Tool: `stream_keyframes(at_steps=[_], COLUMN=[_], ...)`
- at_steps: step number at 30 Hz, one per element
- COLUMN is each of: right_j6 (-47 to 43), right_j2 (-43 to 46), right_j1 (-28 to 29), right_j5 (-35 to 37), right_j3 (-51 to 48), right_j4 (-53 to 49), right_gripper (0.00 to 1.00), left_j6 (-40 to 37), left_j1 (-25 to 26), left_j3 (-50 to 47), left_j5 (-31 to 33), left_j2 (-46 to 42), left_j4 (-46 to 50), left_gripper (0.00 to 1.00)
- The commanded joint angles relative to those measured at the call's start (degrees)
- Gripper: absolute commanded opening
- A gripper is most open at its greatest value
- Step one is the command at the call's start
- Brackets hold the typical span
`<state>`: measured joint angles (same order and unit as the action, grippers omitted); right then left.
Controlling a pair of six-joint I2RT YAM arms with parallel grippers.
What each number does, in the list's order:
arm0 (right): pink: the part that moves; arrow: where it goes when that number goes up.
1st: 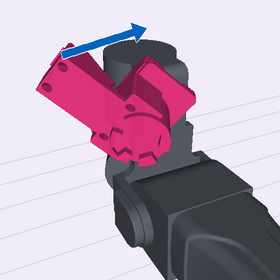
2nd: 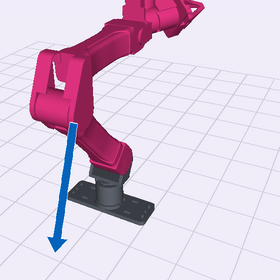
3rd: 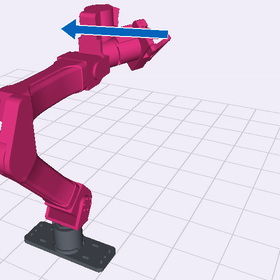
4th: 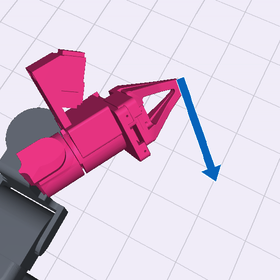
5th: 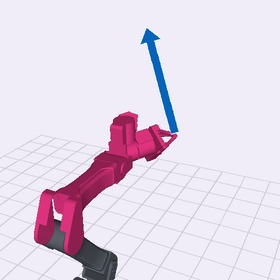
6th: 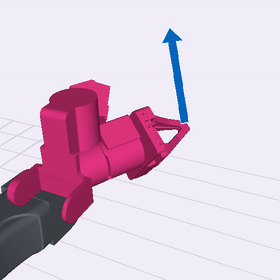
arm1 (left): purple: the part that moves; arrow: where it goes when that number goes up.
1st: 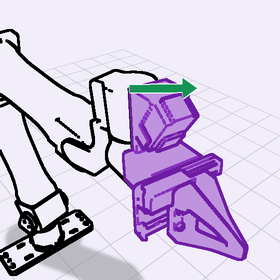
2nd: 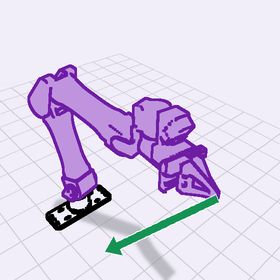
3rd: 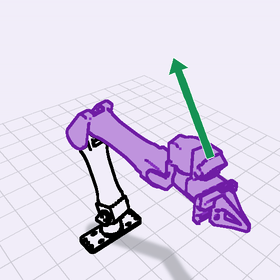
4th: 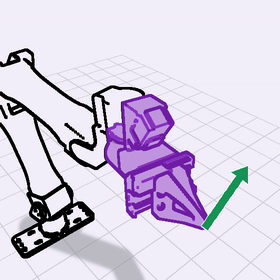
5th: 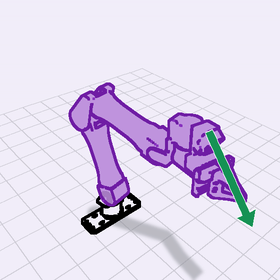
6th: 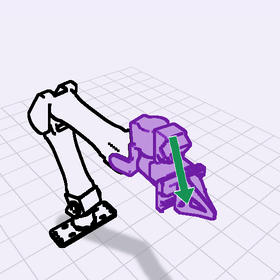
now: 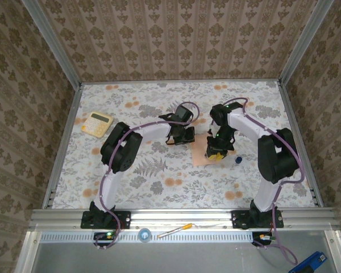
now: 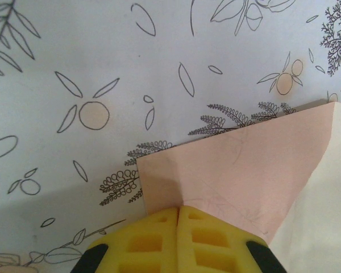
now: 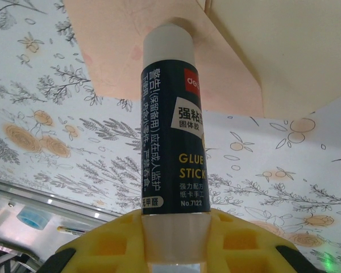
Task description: Place the letter into the envelope and seal it
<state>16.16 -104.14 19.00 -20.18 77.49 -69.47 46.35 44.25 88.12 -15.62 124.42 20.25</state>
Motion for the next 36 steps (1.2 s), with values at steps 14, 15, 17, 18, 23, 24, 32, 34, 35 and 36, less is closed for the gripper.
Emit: stream_keyframes(at_steps=[14,15,17,18,23,24,32,34,35,36], right_j6=[-1.02,-0.88,-0.78,-0.79,-0.96,-1.13,-1.75,-1.92,-1.99,-2.1], right_j2=[-10.99,-11.48,-12.61,-13.06,-13.29,-12.97,-8.68,-7.34,-6.64,-6.0], right_j1=[-1.62,-1.99,-2.53,-2.7,-2.87,-2.9,-2.6,-2.3,-2.02,-1.7], right_j5=[1.02,0.94,0.67,0.63,0.97,1.17,1.9,1.45,1.25,1.04], right_j3=[11.03,11.55,12.81,13.4,15.22,15.43,12.03,10.37,9.64,8.8], right_j4=[-1.08,-0.97,-0.95,-0.95,-1.9,-2.32,-3.88,-3.9,-4.05,-4.25], right_gripper=[0.0,0.0,0.0,0.0,0.0,0.0,0.0,0.0,0.0,0.0], left_j6=[-2.13,-2.16,-2.3,-2.24,-2.39,-2.38,-2.08,-2.04,-2.0,-1.98], left_j1=[0.09,0.14,0.07,0.07,0.04,0.02,0.0,-0.06,-0.04,-0.09], left_j3=[-0.04,0.02,0.08,0.12,0.02,-0.12,0.03,-0.05,-0.09,-0.05], left_j5=[-0.25,-0.25,-0.29,-0.37,-0.29,-0.21,0.22,0.32,0.32,0.32], left_j2=[-0.32,-0.31,-0.15,-0.06,-0.24,-0.23,-0.34,-0.42,-0.32,-0.32], left_j4=[2.77,2.76,2.71,2.72,2.87,2.87,3.15,3.22,3.16,3.15], left_gripper=[0.0,0.0,0.0,0.0,0.0,0.0,0.0,0.0,0.0,0.0])
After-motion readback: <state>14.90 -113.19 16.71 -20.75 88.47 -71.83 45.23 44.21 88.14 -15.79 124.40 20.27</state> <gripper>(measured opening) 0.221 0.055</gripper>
